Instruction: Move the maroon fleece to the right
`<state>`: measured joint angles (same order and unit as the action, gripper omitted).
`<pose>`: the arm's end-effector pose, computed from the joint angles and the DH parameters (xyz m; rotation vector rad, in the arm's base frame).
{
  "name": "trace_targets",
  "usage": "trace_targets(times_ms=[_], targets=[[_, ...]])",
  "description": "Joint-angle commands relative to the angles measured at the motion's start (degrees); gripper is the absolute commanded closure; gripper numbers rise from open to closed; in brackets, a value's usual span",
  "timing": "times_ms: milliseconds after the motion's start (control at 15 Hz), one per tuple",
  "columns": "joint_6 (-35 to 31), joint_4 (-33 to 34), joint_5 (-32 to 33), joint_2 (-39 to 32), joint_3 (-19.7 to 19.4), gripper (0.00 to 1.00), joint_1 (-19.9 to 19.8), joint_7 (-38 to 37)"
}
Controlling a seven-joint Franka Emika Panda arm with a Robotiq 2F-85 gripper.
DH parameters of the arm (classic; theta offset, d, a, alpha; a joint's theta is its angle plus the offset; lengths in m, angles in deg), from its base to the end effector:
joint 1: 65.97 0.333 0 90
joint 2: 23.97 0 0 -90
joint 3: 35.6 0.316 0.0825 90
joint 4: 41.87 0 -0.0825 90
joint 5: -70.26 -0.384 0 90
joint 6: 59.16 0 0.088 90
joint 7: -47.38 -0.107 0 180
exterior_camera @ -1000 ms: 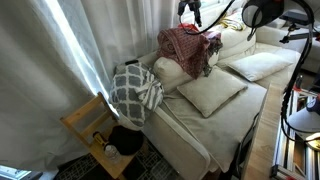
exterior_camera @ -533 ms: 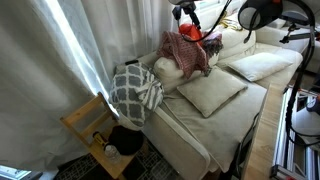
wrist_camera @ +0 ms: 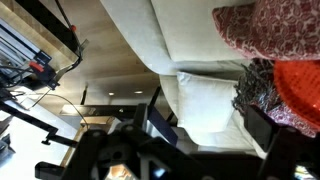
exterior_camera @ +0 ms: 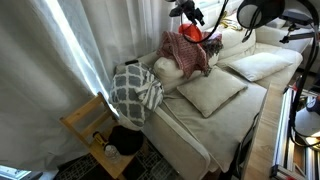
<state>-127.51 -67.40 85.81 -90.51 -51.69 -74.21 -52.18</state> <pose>0.7138 -0.2235 0.3432 1.2405 -2.1607 0.0823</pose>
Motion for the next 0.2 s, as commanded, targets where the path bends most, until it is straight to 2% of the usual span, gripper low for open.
trace_targets(times_ms=[0,133], targets=[[-0.19,-0.10,-0.73,0.58,0.35,0.00,0.13,0.77],[-0.23,-0.12,-1.27,1.24,0.85,0.00,0.13,1.36]])
